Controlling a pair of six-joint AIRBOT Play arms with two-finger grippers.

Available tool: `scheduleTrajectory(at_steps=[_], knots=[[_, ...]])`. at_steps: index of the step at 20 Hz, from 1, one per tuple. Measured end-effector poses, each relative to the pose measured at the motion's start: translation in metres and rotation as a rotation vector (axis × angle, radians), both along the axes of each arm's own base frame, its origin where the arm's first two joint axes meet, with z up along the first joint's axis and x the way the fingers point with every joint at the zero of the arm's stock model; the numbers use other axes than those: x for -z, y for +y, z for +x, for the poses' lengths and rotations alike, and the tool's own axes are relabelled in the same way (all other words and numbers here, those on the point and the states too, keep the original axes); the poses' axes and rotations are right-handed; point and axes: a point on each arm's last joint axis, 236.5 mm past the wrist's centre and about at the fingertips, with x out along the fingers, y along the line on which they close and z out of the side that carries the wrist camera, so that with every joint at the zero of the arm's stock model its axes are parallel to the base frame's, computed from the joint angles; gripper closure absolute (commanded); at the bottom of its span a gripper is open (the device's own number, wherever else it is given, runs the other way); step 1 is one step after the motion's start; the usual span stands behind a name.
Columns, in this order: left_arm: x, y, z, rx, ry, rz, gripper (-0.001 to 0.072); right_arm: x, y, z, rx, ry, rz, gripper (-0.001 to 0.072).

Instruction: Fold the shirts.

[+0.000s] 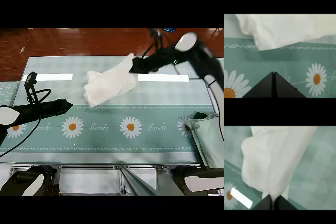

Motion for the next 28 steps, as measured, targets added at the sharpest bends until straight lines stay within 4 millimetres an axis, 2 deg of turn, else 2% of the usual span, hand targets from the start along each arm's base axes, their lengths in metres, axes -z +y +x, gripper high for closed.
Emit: scheduleTrajectory(at_steps=[3, 6, 9, 11, 13, 15, 18, 20, 25, 28], knots=[[0.000, 0.000, 0.000, -0.001, -0.001, 0.000, 0.0692, -0.066, -0.036, 0.021, 0.067, -0.118, -0.057, 0.0691], [-0.001, -0.001, 0.001, -0.003, -0.002, -0.007, 0.0693, -0.115, -0.093, 0.025, 0.199, -0.165, -0.083, 0.0691], [-0.002, -0.001, 0.001, -0.003, -0.001, -0.011, 0.0693, -0.146, -0.156, 0.013, 0.351, -0.160, -0.091, 0.0691], [-0.002, -0.002, 0.001, -0.001, -0.004, -0.010, 0.0692, -0.163, -0.197, -0.004, 0.462, -0.138, -0.084, 0.0691], [-0.002, -0.002, 0.001, 0.004, -0.007, -0.007, 0.0692, -0.171, -0.236, -0.028, 0.586, -0.094, -0.077, 0.0691], [-0.002, -0.002, 0.001, 0.013, -0.015, 0.000, 0.0692, -0.170, -0.273, -0.058, 0.711, -0.033, -0.082, 0.0691], [-0.002, -0.001, 0.002, 0.025, -0.031, 0.013, 0.0692, -0.153, -0.325, -0.115, 0.909, 0.089, -0.130, 0.0691], [-0.004, 0.000, 0.004, 0.028, -0.048, 0.022, 0.0692, -0.136, -0.353, -0.158, 1.037, 0.171, -0.150, 0.0691], [-0.008, 0.004, 0.014, 0.010, -0.094, 0.035, 0.0693, -0.083, -0.396, -0.274, 1.329, 0.416, -0.195, 0.0691], [-0.010, 0.006, 0.017, 0.002, -0.109, 0.038, 0.0692, -0.055, -0.416, -0.348, 1.510, 0.559, -0.263, 0.0690]])
